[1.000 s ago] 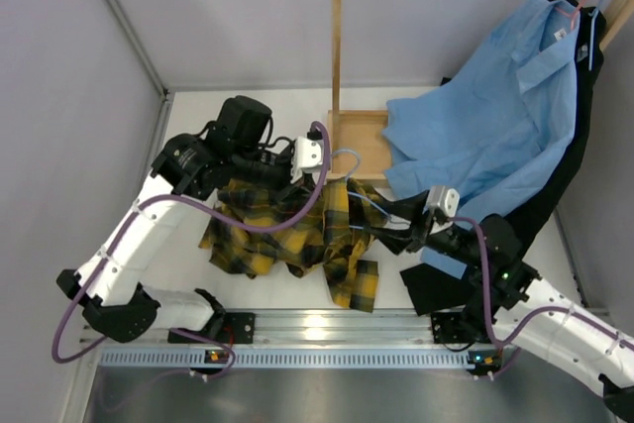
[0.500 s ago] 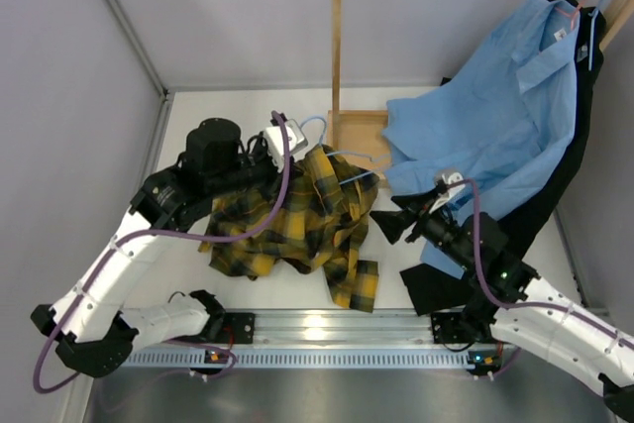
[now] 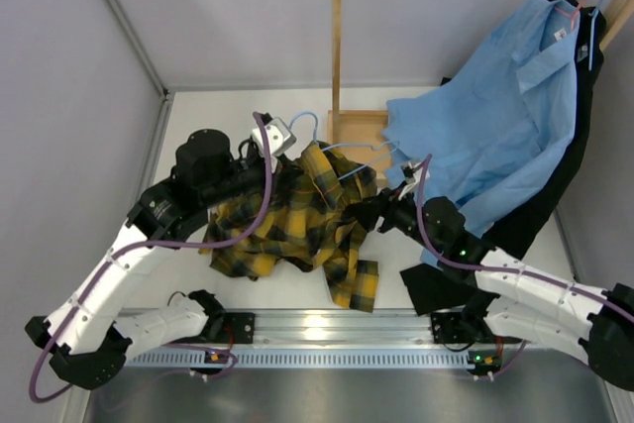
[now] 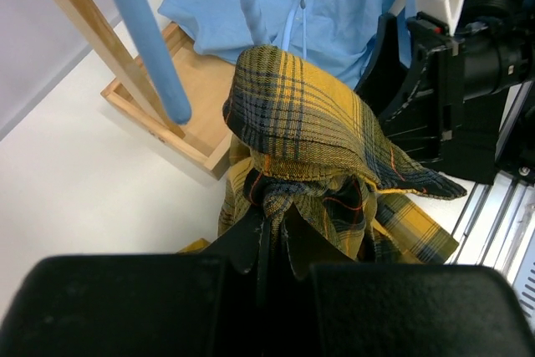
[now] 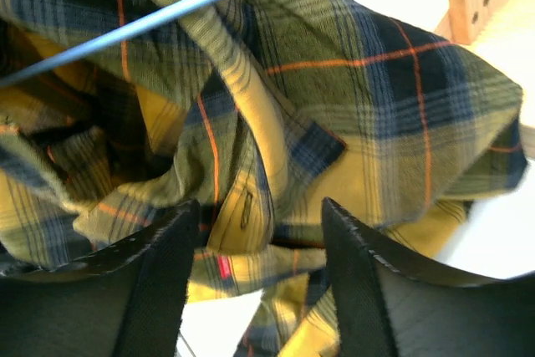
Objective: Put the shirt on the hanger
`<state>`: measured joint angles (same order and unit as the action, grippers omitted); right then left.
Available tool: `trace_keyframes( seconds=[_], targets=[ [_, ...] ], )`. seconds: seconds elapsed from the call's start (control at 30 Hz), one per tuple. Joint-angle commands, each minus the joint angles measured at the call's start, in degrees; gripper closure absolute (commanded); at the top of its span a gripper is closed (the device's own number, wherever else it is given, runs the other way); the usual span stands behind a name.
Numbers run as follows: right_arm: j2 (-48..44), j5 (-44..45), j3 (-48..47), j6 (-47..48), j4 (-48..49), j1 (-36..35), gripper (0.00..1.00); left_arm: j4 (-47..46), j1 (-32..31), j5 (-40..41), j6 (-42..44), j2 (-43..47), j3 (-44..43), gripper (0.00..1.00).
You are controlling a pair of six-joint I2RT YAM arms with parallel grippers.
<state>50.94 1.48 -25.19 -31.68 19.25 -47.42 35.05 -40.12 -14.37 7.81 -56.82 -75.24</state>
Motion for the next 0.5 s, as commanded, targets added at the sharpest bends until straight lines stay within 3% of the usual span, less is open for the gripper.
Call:
trace_keyframes(
  seconds=[0.0,0.07,0.13,0.27,0.37,0.47],
  targets=[
    [2.5,-1.1,-0.5,-2.7,12.4,0.6,0.45,-7.1,0.1,-1.3,-1.7,1.9,0.5,1.00],
    [3.8,-1.0,-0.2,-3.1,15.3,0.6,0.50,-7.2,0.1,-1.0,-1.7,2.1,0.7,1.00],
    [4.3,-1.0,0.1,-3.4,17.3,0.7,0.60,-7.4,0.1,-1.0,-2.2,2.3,0.8,1.00],
    [4.0,1.7,0.8,-3.5,18.9,1.3,1.00,-7.7,0.1,0.0,-2.5,3.5,1.0,1.00],
    [1.5,3.4,1.5,-4.6,15.8,4.4,1.00,-7.6,0.1,1.1,-1.8,5.3,1.9,1.00],
    [-0.1,-1.3,3.0,-7.5,14.4,10.9,1.00,-7.7,0.1,1.9,-1.3,8.3,3.6,1.00]
  ],
)
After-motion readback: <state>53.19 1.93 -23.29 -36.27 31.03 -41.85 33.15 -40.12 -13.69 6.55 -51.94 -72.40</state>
